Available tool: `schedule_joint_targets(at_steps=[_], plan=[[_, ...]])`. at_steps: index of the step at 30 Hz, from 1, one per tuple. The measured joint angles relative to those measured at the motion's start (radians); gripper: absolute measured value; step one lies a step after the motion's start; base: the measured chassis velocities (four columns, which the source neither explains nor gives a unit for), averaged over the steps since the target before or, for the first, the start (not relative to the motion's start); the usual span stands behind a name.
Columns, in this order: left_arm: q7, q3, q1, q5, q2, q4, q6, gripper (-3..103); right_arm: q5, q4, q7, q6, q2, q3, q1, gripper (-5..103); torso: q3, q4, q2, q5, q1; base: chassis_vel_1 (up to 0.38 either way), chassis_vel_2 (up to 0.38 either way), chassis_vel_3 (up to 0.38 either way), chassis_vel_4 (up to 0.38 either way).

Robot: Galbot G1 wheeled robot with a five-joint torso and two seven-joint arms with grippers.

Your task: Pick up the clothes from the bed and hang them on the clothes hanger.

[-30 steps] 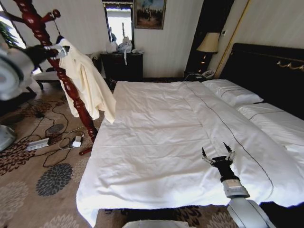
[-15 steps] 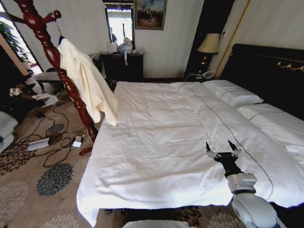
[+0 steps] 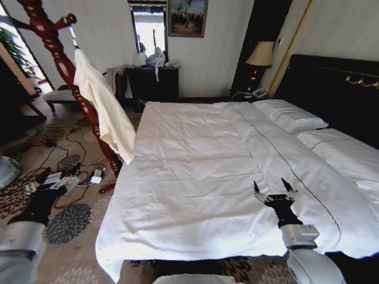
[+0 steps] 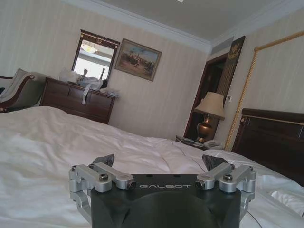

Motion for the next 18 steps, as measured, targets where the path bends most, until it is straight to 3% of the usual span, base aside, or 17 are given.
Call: schedule_joint_targets(at_steps=[11, 18], plan=[[0.031, 0.170, -0.051, 0.207, 0.081, 0.102, -0.097, 100, -0.037, -0.012, -0.015, 0.036, 0.048, -0.024, -0.004, 100, 0.000, 0.0001, 0.000, -0.0003, 0.000, 0.000, 0.000, 0.000, 0.000], [0.037, 0.170, -0.036, 0.216, 0.095, 0.109, -0.118, 100, -0.067, -0.021, -0.026, 0.052, 0.063, -0.044, -0.005, 100, 0.000, 0.0000, 0.000, -0.0002, 0.000, 0.000, 0.000, 0.000, 0.000]])
